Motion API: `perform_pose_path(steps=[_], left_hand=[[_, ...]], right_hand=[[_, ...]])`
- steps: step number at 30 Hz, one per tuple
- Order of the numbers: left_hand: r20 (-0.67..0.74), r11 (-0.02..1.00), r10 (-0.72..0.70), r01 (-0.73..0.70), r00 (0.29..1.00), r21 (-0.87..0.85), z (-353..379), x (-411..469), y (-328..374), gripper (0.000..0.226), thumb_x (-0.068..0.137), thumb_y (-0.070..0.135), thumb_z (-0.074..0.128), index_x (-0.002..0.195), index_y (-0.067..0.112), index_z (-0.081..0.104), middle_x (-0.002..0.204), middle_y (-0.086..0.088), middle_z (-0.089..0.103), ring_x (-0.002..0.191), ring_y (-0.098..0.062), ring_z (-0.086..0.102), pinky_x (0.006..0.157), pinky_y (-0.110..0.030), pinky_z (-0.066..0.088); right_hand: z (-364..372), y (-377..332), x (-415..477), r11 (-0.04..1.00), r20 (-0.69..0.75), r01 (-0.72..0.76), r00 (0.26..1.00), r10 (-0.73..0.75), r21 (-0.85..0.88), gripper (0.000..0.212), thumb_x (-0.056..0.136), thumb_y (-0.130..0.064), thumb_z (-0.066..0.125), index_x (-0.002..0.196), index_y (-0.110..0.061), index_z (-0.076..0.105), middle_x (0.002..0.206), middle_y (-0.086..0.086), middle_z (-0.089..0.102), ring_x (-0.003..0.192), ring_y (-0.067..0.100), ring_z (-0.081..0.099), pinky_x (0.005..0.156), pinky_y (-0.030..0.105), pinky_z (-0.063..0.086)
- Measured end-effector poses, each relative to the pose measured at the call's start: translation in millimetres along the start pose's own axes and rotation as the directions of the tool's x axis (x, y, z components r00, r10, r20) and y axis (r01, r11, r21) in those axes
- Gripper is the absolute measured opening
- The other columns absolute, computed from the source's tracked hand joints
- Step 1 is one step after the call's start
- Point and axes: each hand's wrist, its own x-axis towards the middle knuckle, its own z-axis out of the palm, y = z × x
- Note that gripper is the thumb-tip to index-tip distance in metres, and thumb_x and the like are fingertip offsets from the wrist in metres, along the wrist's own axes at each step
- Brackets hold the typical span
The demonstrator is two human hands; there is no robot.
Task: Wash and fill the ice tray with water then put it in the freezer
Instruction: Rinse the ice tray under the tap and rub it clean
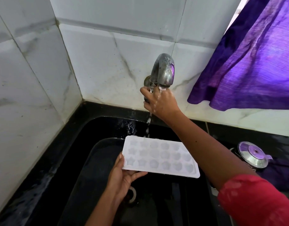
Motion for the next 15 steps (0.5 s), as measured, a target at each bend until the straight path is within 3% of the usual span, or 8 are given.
perform_pose_path(steps=[4,6,8,10,13,15], left_hand=[[0.018,0.999,0.041,-0.042,0.999,0.014,-7.6,-1.8,10.6,0.032,0.101,0.028,0.033,0.123,0.017,0.053,0.109,-0.012,0.068,0.083,-0.031,0.071,0.055,-0.043,0.058],[0.027,0.998,0.061,-0.062,0.998,0.022,-12.1,-2.9,14.9,0.03,0.101,0.028,0.033,0.12,0.019,0.055,0.105,-0.009,0.07,0.083,-0.03,0.071,0.055,-0.042,0.058],[0.026,0.997,0.074,-0.074,0.997,0.015,-16.3,-3.1,19.0,0.029,0.101,0.027,0.033,0.117,0.02,0.056,0.102,-0.008,0.07,0.082,-0.029,0.071,0.055,-0.042,0.058],[0.02,0.996,0.087,-0.087,0.996,0.001,-20.2,-2.9,23.4,0.028,0.101,0.027,0.032,0.115,0.02,0.056,0.098,-0.007,0.072,0.081,-0.029,0.071,0.055,-0.043,0.058],[0.017,0.994,0.109,-0.109,0.994,-0.001,-25.6,-4.4,29.9,0.029,0.101,0.027,0.032,0.116,0.02,0.056,0.099,-0.007,0.072,0.081,-0.029,0.071,0.056,-0.044,0.058],[0.016,0.993,0.121,-0.121,0.993,0.001,-31.0,-6.4,33.8,0.031,0.101,0.027,0.032,0.122,0.019,0.054,0.11,-0.011,0.068,0.085,-0.031,0.071,0.058,-0.045,0.059]], right_hand=[[2.8,0.2,-5.9,0.988,-0.003,-0.047,0.999,0.048,0.148,0.034,0.08,-0.035,0.064,0.105,-0.015,0.053,0.085,0.012,0.065,0.063,0.026,0.062,0.053,0.028,0.047],[0.4,0.7,-11.9,0.937,0.014,-0.132,0.991,0.135,0.323,0.038,0.089,-0.039,0.056,0.118,-0.015,0.051,0.098,0.014,0.065,0.077,0.028,0.064,0.062,0.031,0.049],[-5.6,0.7,-22.9,0.782,0.131,-0.294,0.955,0.267,0.55,0.044,0.096,-0.041,0.043,0.131,-0.016,0.041,0.096,0.012,0.065,0.082,0.029,0.063,0.068,0.035,0.048],[-6.3,-1.4,-45.7,0.61,0.252,-0.435,0.896,0.365,0.662,0.047,0.098,-0.043,0.037,0.137,-0.018,0.029,0.1,0.013,0.066,0.087,0.029,0.064,0.077,0.039,0.05],[6.7,-5.3,-94.2,0.428,0.451,-0.626,0.774,0.445,0.652,0.047,0.097,-0.044,0.037,0.135,-0.017,0.035,0.118,0.013,0.061,0.108,0.032,0.058,0.093,0.048,0.045],[9.5,-10.0,-125.4,0.231,0.632,-0.764,0.634,0.446,0.603,0.047,0.097,-0.043,0.039,0.135,-0.016,0.039,0.128,0.014,0.054,0.118,0.033,0.051,0.1,0.047,0.04]])
